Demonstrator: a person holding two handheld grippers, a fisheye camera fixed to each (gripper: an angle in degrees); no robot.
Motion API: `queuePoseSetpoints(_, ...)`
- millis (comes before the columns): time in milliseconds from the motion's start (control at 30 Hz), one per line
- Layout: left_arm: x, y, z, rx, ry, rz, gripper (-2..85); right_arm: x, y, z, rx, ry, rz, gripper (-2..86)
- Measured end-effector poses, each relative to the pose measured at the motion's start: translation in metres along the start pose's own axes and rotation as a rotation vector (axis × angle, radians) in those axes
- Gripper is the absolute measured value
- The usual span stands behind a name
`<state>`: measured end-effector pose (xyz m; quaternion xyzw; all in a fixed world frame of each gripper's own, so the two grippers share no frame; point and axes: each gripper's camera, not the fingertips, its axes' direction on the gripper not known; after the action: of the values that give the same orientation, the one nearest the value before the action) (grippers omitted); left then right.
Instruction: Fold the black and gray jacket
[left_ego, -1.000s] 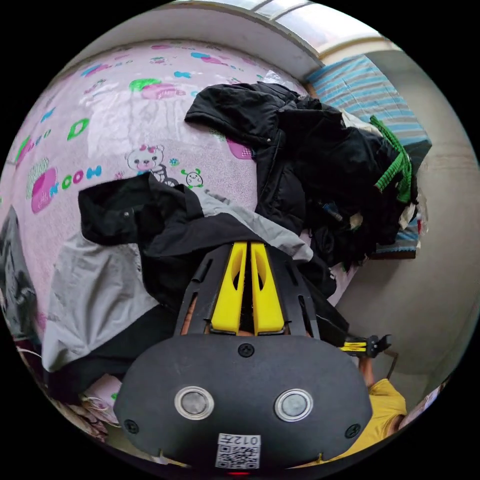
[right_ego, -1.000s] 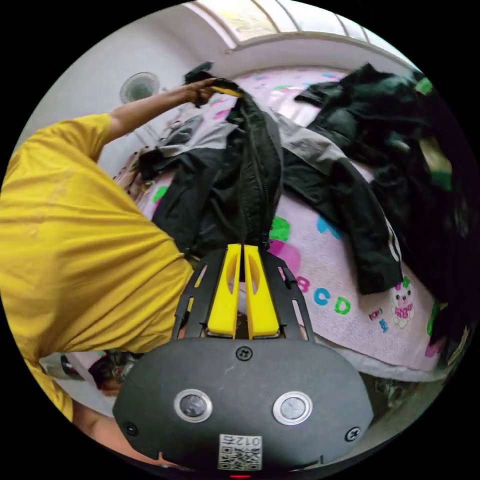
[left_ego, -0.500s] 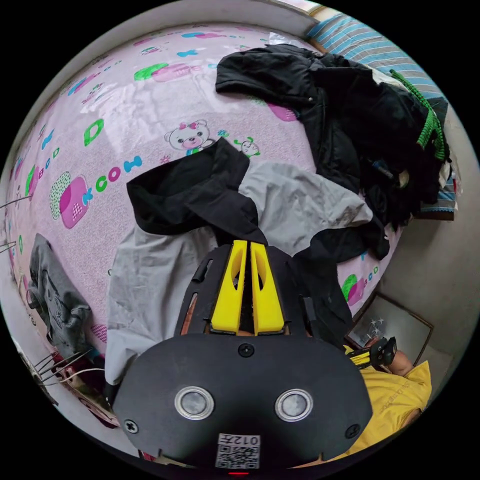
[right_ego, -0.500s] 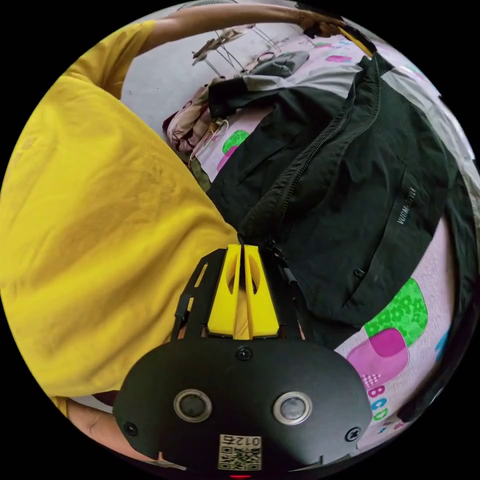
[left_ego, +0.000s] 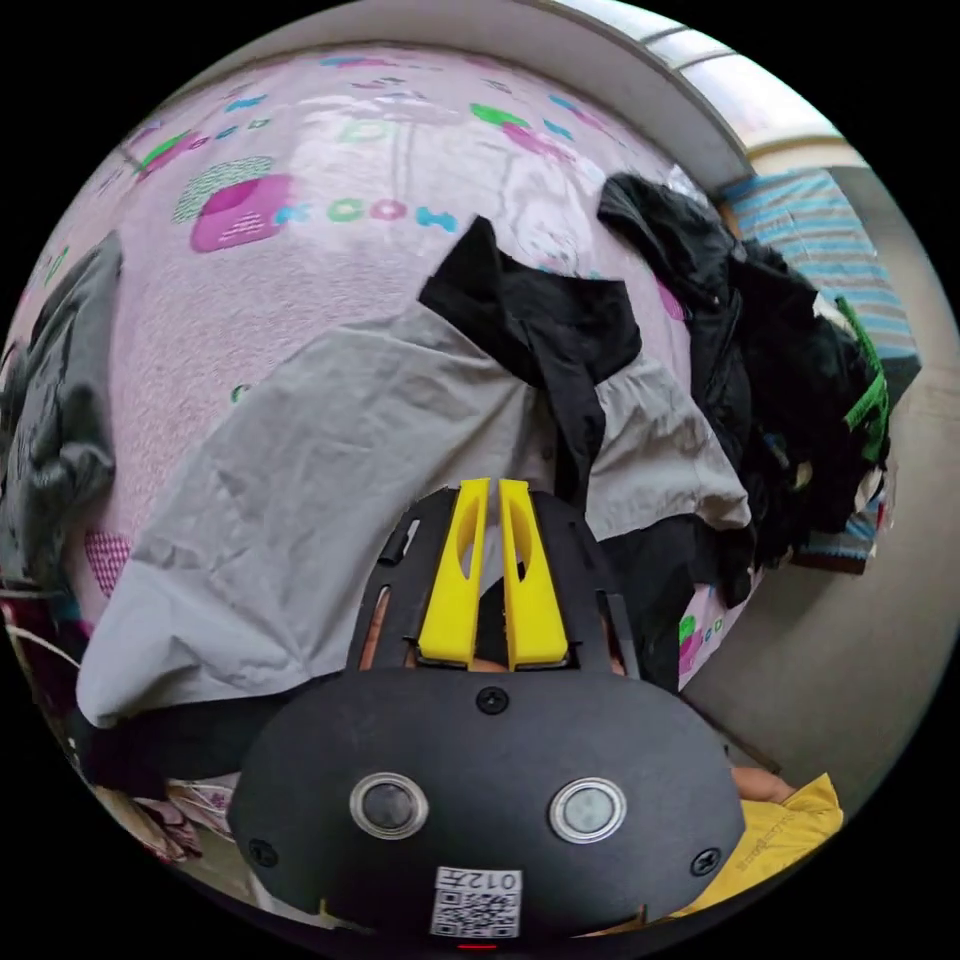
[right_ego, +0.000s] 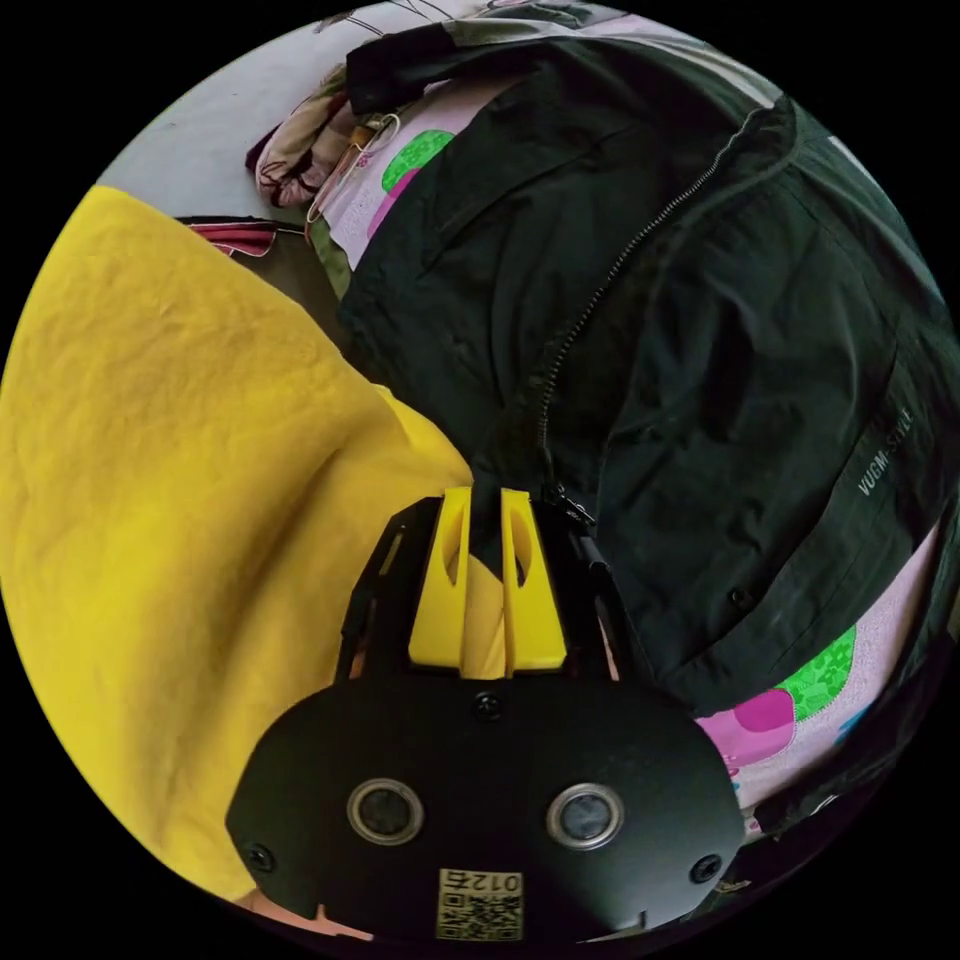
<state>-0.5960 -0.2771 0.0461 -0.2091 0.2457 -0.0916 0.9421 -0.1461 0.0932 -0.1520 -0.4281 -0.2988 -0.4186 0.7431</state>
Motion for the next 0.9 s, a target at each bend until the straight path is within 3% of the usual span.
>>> queuePoseSetpoints(167, 0.058, 0.069, -0.016, 0.053, 0.086, 0.168, 0.4, -0.014, -0.005, -0.015, 0.039, -0.038, -0.011, 7.3)
queuePoseSetpoints(400, 0.158, 0.168, 0.041, -0.153, 0.038, 0.411, 0.1, -0.01, 0.031, -0.053, 0.264, 0.099, 0.193, 6.5)
queuePoseSetpoints(567, 0.147, 0.231, 0.062, -0.249, -0.113, 0.357, -0.1, 0.01, 0.016, -0.053, 0.381, 0.196, 0.311, 4.2)
queuePoseSetpoints(733, 0.119, 0.3, 0.059, -0.341, -0.356, 0.279, -0.1, 0.018, -0.022, -0.018, 0.233, 0.35, 0.316, 1.8)
queuePoseSetpoints(800, 0.109, 0.321, 0.052, -0.338, -0.388, 0.215, -0.1, 0.017, -0.029, -0.01, 0.183, 0.392, 0.313, 0.8)
queuePoseSetpoints(900, 0.124, 0.354, 0.019, -0.198, -0.294, 0.162, -0.1, 0.005, -0.04, -0.007, 0.17, 0.437, 0.286, 0.3)
